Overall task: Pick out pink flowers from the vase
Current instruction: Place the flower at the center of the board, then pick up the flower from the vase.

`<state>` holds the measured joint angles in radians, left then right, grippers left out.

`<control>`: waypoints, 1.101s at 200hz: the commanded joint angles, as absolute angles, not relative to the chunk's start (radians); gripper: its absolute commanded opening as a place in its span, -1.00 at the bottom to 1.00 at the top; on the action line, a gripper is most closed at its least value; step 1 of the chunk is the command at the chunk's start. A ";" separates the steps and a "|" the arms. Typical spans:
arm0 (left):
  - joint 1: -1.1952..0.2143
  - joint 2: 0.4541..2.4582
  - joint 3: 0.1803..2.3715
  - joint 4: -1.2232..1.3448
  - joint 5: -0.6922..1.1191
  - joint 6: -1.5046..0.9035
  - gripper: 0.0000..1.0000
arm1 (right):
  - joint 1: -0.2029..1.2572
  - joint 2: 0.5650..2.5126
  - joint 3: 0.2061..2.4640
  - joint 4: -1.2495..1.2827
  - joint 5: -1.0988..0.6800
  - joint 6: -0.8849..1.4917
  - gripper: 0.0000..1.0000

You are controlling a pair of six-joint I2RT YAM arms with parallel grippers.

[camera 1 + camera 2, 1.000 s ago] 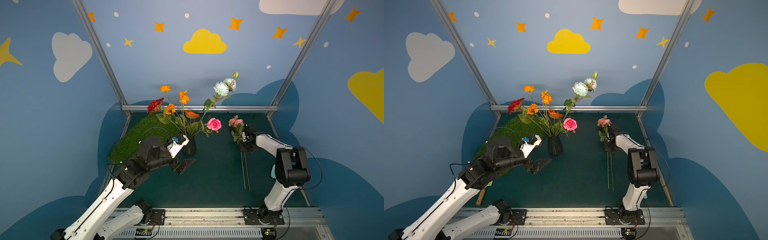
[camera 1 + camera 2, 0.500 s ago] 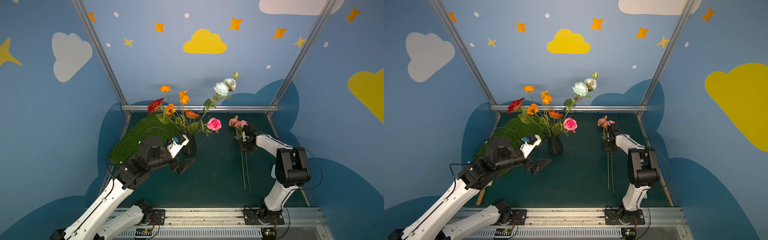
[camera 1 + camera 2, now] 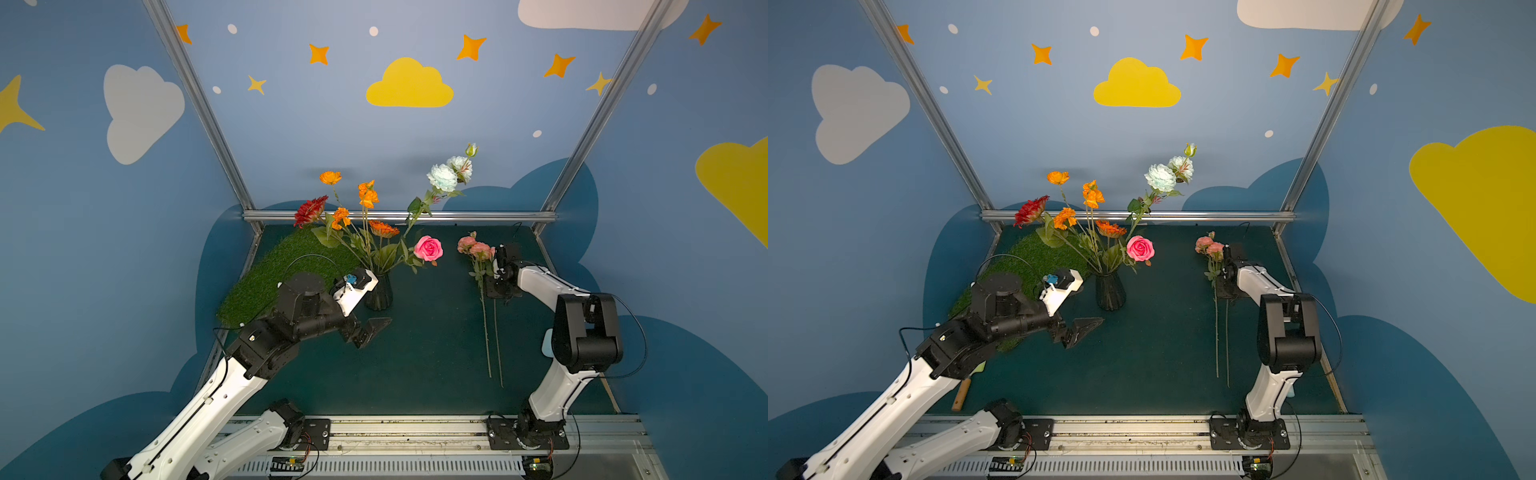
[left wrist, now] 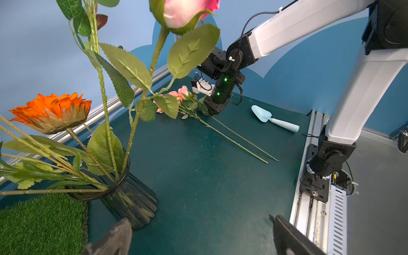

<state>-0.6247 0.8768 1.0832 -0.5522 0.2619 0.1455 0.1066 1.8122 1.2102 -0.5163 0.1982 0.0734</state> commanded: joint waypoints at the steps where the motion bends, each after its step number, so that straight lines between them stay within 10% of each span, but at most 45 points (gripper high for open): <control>1: -0.627 0.871 1.080 -0.566 0.274 0.144 1.00 | 0.108 1.844 1.239 -0.511 0.189 0.073 -0.67; 142: -0.627 0.870 1.039 -0.462 0.274 0.156 0.89 | 0.165 1.475 1.211 -0.583 0.122 0.089 -0.01; 195: -0.628 0.916 1.002 -0.273 0.241 0.163 0.19 | 0.197 1.214 1.071 -0.546 -0.192 0.097 0.63; 220: -0.632 0.957 1.004 -0.226 0.217 0.158 0.18 | 0.236 1.093 1.002 -0.517 -0.283 0.065 0.78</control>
